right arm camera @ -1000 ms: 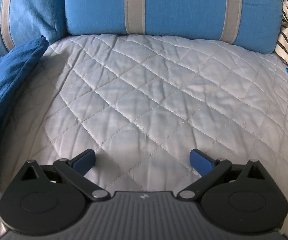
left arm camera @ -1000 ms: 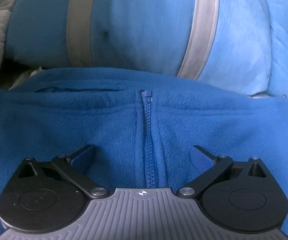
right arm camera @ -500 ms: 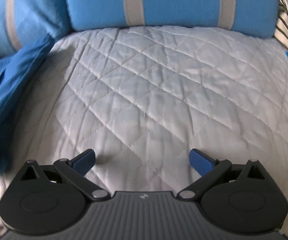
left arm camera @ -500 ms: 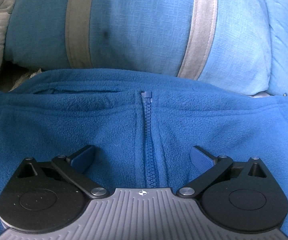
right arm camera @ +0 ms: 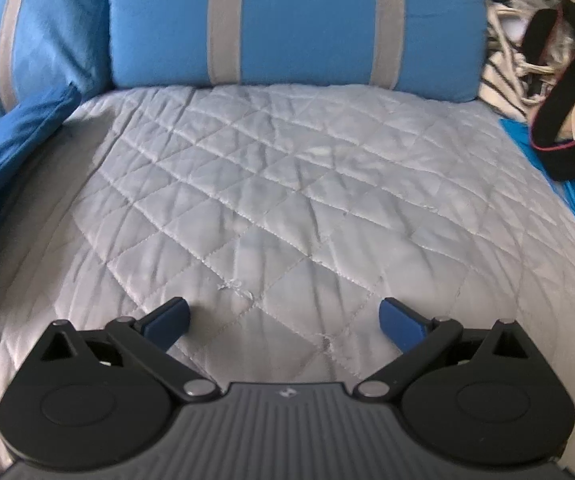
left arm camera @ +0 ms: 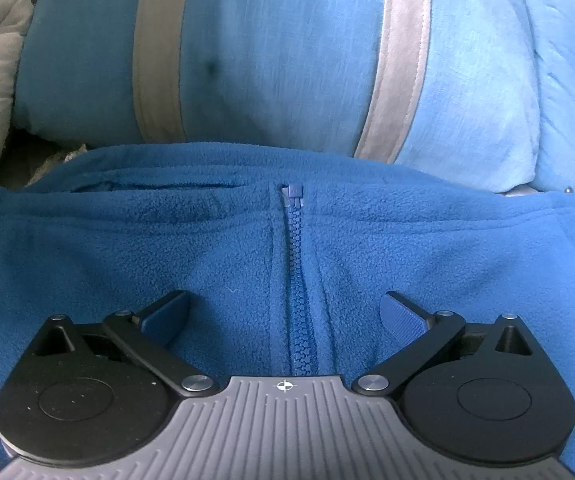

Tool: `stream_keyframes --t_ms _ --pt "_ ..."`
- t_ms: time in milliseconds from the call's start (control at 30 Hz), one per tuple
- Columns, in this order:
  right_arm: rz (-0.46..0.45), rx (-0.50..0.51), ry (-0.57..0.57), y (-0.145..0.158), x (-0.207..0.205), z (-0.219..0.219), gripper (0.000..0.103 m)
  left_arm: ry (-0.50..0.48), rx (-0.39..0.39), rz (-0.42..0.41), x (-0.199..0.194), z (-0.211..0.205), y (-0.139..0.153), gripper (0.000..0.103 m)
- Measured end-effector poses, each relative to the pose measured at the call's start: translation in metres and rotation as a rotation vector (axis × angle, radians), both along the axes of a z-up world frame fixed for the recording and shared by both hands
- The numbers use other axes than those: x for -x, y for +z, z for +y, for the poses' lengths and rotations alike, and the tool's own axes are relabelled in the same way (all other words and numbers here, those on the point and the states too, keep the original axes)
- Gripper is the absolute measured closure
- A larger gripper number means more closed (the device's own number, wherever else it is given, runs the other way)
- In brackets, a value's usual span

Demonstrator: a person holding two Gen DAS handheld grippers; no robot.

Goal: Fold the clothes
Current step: 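Press the open left tool onto the folded hoodie, smoothing it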

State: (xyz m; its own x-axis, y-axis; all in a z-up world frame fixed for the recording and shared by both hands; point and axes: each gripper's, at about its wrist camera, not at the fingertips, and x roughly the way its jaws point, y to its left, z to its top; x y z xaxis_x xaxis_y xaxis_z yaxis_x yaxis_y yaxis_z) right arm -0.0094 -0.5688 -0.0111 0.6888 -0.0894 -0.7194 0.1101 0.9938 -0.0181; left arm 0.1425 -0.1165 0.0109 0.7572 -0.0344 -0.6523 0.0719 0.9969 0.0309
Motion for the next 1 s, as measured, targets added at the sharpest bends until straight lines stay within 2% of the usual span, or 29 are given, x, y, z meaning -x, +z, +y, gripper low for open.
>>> stream_keyframes --t_ms 133,233,367,433,567,733,867,1000 --pt "-0.014 -0.005 -0.019 -0.001 -0.004 0.002 0.0 0.004 -0.019 0.005 0.003 -0.005 0.005 0.0" --pt "-0.018 -0.004 -0.019 -0.002 -0.006 0.003 0.0 0.017 -0.021 0.039 0.002 -0.007 0.012 0.0" --pt "-0.019 -0.004 -0.019 -0.002 -0.005 0.004 0.0 0.06 -0.068 0.053 0.009 -0.023 0.029 0.0" --pt "-0.017 -0.005 -0.021 -0.002 -0.005 0.004 0.0 0.048 -0.065 0.048 0.013 -0.033 0.04 0.0" --pt "-0.008 -0.002 -0.025 -0.001 -0.006 0.005 0.0 0.002 0.033 0.023 0.026 -0.06 0.061 0.0" --pt "-0.003 -0.004 -0.024 0.0 -0.007 0.003 0.001 -0.063 0.143 0.048 0.035 -0.107 0.071 0.0" --pt "0.007 -0.007 -0.023 0.001 -0.006 0.004 0.001 -0.097 0.187 0.081 0.034 -0.146 0.071 0.0" --pt "0.012 -0.006 -0.024 0.001 -0.007 0.004 0.001 -0.133 0.188 0.13 0.026 -0.174 0.054 0.0"
